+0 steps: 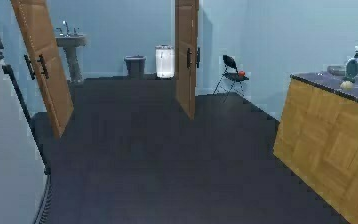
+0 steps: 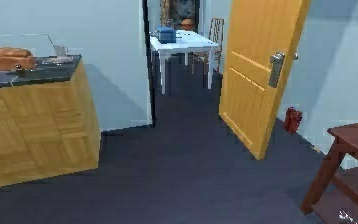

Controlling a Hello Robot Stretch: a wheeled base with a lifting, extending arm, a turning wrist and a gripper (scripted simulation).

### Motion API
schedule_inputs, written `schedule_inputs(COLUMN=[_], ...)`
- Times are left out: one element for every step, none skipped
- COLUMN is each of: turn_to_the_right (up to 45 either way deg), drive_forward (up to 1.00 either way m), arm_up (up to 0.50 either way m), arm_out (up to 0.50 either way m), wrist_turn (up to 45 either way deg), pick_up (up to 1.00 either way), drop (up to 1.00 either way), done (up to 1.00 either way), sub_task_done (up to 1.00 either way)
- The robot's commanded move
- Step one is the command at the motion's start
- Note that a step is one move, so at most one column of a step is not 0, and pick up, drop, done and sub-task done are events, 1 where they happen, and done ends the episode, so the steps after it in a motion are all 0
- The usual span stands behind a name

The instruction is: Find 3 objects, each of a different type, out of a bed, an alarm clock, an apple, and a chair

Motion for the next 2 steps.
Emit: schedule_inputs(turn_to_the_right=[9.0,0.0], drive_forward=[0.00,1.00], arm_up=[0.00,0.00], arm_out=[0.00,0.00], wrist_turn=[0.0,0.0], pick_up=[0.00,0.00], drop=[0.00,0.00], done=[0.00,0.00], sub_task_done=[0.00,0.00])
